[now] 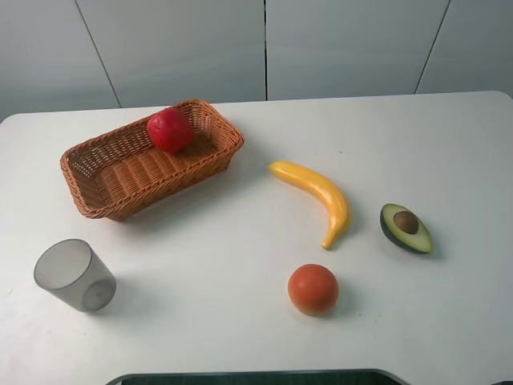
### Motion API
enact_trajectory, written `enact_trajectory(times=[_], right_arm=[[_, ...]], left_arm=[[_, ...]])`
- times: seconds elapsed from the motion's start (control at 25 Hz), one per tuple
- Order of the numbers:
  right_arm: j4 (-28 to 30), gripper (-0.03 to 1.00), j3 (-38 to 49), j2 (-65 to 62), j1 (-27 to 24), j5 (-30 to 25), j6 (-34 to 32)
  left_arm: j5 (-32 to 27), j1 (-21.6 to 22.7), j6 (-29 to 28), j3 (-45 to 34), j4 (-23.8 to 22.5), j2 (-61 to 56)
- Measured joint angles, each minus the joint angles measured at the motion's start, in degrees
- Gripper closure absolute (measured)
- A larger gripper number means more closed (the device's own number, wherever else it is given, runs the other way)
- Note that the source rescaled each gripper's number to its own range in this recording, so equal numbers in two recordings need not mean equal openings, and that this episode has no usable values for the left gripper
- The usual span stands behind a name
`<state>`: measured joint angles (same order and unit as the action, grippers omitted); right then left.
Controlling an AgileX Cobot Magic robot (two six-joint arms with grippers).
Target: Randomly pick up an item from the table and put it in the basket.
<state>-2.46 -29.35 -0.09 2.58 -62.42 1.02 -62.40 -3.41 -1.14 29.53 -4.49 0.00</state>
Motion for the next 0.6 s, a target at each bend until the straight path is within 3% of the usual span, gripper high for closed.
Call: enact_trajectory(times=[0.6], right_arm=[[0.00, -0.03, 0.00, 0.00, 0.00, 0.00, -0.12]], left_arm=[[0.00, 0.00, -0.11, 0.00, 0.00, 0.00]])
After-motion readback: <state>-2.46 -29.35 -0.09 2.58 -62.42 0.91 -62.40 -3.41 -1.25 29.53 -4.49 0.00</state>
